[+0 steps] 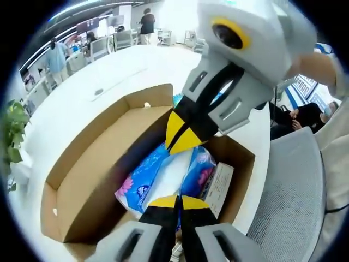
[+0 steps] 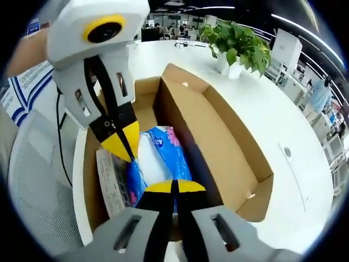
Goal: Operate the shoe box by opening the lid, removing the specified soft item, and placing it in the target area until the item is outside and the box remains undamaged.
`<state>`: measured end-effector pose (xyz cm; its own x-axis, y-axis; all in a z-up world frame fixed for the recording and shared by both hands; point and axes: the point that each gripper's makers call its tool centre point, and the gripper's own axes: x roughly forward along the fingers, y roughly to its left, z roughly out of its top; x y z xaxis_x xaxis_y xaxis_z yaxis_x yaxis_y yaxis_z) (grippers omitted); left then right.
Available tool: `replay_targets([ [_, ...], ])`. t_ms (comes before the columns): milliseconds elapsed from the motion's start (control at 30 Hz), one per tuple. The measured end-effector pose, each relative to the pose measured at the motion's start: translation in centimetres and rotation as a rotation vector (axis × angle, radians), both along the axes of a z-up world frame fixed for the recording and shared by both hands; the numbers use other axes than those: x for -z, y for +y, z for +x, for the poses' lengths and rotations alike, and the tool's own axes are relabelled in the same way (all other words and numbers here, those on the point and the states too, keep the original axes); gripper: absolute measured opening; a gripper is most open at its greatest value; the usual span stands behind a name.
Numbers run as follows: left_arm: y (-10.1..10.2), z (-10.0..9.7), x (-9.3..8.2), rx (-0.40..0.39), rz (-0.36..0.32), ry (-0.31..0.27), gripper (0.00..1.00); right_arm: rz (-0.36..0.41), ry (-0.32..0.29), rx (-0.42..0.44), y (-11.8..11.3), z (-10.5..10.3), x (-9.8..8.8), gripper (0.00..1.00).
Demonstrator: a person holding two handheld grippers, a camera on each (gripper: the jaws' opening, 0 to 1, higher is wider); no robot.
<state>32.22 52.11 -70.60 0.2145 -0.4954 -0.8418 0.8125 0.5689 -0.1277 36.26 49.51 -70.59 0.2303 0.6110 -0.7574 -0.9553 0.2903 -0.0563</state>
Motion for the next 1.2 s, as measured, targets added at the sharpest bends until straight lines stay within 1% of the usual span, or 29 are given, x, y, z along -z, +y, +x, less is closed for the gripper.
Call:
replay_targets([
  [133, 0.1, -0.1, -1.1, 0.001, -0.003, -0.012, 0.0, 0.024, -0.01, -0.003, 0.1, -0.1, -1.1, 0.0],
  [300, 0.1, -0.4, -2.0, 0.007, -0.007, -0.014, 0.0, 0.047, -0.025, -0.015, 0.3, -0.3, -2.3, 0.0],
  [567, -0.4, -0.7, -4.2, 0.017, -0.026, -0.027, 0.0, 0.088, -0.063, -0.028, 0.2, -0.3, -5.2, 0.0],
  [633, -0.7, -0.7, -5.1, 0.008, -0.046, -0.029, 0.0, 0.096, -0.079, -0.035, 0.0, -0.2, -5.9, 0.0],
  [767, -1.5, -0.9, -6.2, 0.006, -0.071, -0.025, 0.0, 0.124, -0.09, -0.036, -0.5, -0.4, -7.5, 0.0],
  [833, -1.9, -1.0, -6.7, 0.008, -0.075, -0.022, 0.0, 0.125, -0.098, -0.037, -0.8, -0.5, -7.9, 0.0],
  [1033, -3.7, -1.2, -8.2, 0.042, -0.096, -0.024, 0.0, 0.138, -0.112, -0.032, -2.2, -1.0, -9.3, 0.0],
  [1200, -5.7, -1.5, -9.2, 0.077, -0.12, -0.022, 0.0, 0.164, -0.106, 0.009, -4.1, -1.2, -10.5, 0.0],
])
